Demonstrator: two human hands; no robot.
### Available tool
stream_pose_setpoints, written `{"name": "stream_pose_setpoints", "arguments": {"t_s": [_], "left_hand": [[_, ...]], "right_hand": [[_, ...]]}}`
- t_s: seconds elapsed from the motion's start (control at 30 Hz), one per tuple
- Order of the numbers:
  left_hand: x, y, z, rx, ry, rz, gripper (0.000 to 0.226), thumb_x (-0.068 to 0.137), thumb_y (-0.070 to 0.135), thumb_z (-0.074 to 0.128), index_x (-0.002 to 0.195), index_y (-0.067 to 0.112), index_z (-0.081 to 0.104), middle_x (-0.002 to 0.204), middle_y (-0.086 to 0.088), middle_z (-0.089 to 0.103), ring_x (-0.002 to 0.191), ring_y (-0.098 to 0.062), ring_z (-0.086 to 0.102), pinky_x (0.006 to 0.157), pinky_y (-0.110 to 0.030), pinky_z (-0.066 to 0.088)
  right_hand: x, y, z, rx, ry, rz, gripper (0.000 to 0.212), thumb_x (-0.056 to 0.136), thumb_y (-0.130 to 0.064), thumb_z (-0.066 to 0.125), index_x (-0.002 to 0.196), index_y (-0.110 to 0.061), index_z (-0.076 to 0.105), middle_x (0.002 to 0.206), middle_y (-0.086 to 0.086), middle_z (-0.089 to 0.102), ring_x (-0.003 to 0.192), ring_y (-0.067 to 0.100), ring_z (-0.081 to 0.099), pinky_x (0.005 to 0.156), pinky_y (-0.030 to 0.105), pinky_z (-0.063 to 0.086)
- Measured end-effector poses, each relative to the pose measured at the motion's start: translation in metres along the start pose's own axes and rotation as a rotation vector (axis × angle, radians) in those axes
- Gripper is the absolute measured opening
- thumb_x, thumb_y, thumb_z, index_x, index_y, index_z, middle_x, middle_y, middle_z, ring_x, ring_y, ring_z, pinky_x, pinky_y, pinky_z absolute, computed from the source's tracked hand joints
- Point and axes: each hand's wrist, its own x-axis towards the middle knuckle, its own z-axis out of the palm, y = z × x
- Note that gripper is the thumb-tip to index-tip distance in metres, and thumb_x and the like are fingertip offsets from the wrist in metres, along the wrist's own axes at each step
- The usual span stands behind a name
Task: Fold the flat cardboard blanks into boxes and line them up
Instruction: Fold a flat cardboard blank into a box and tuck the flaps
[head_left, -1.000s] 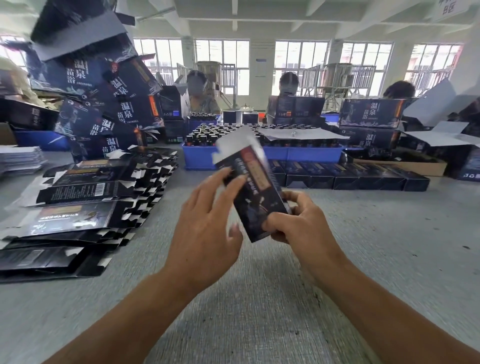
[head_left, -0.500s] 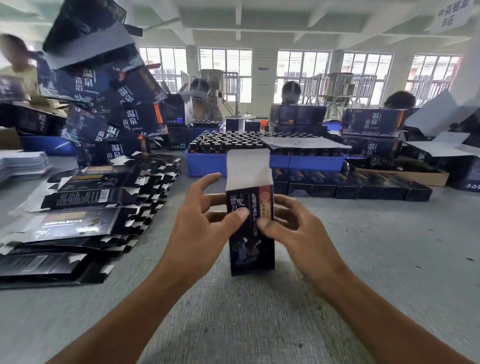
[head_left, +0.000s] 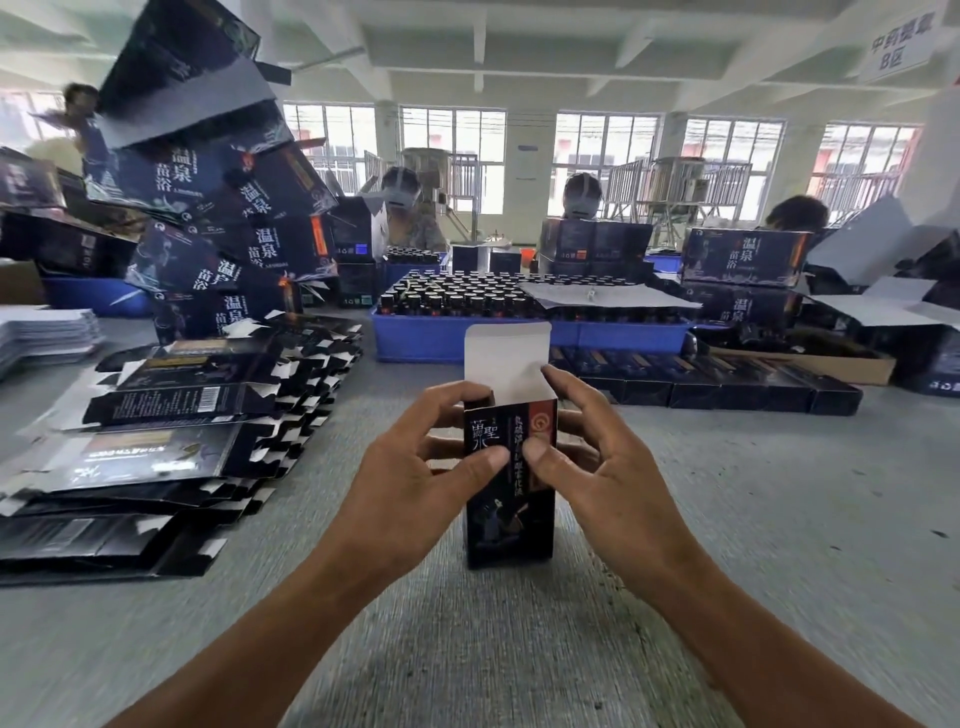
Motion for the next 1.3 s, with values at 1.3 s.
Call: {"name": "stream_pose_setpoints", "arguments": {"t_s": [1.3], "left_hand": [[-0.005,0.015,0.003,-0.021,0.106,0.039,0.022,0.087,0.046,0.066,0.108,0.042,0.059,0.115,0.009,0.072,0.104,-0.014,0.070,0.082,-0.029,0.059]], "right_hand": [[-0.002,-0.015,0.001,0.068,0.172,-0.105,0.019,0.098,-0.012,0.061,0.111,-0.021,0.070,0.095,-0.018,0.075,0.090,0.000,0.071,0.071,0.009,0.052]]}}
